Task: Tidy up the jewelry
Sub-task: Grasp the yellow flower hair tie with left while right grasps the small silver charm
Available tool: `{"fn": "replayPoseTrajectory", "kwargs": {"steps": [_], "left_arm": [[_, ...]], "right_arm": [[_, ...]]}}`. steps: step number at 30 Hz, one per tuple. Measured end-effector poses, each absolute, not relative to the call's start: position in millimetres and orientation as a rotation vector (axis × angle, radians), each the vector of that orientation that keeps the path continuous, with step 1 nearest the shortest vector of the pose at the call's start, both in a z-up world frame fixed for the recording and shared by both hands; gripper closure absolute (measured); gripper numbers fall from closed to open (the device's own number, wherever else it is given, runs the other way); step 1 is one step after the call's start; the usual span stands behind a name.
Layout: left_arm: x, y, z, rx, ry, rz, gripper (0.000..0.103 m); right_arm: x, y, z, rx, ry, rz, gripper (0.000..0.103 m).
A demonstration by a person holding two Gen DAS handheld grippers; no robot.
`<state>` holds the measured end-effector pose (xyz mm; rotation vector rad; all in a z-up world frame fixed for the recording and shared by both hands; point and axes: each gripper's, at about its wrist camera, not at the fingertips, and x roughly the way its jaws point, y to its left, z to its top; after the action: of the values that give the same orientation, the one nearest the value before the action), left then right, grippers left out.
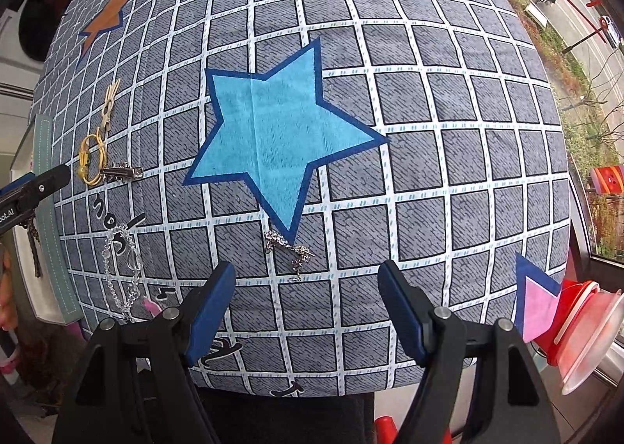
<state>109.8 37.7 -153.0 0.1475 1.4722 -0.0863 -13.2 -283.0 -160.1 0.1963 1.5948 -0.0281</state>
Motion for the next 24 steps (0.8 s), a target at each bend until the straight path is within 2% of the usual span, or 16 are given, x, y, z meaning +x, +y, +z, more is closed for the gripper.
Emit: {"fn": "replayPoseTrajectory", "kwargs": {"steps": [4, 5, 13, 14, 15, 19, 21, 23, 24], "left_arm": [[113, 33, -161, 0.16, 1.482, -0.079, 0.0], [114, 32, -164, 0.167, 1.488, -0.07, 0.004], [112, 37, -183, 0.155, 1.51, -0.048, 0.005], [110, 39, -186, 0.154, 1.513, -0.045, 0.013], [111, 40, -191, 0.153, 1.522, -0.04, 0.017], [108, 46, -200, 0.112, 1.52, -0.037, 0.017], [110, 50, -202, 0.112, 1.515, -0.045, 0.021], [113, 46, -199, 0.104, 1.513, -0.066, 0.033], [113, 45, -198, 0.104, 1.513, -0.074, 0.036]], "right_arm": [[-29, -299, -173, 0.199, 1.601, -0.035, 0.025], [-31, -301, -177, 0.198, 1.603, -0.035, 0.025], [-30, -283, -207, 0.12, 1.605, -0.005, 0.025], [-30, -279, -208, 0.108, 1.607, 0.0, 0.025], [-31, -274, -209, 0.098, 1.609, 0.005, 0.025], [-31, -259, -213, 0.041, 1.598, 0.018, 0.025], [-30, -251, -216, 0.026, 1.594, 0.023, 0.026], [-24, -236, -221, 0.001, 1.586, 0.02, 0.032], [-21, -229, -223, -0.014, 1.583, 0.02, 0.034]]}}
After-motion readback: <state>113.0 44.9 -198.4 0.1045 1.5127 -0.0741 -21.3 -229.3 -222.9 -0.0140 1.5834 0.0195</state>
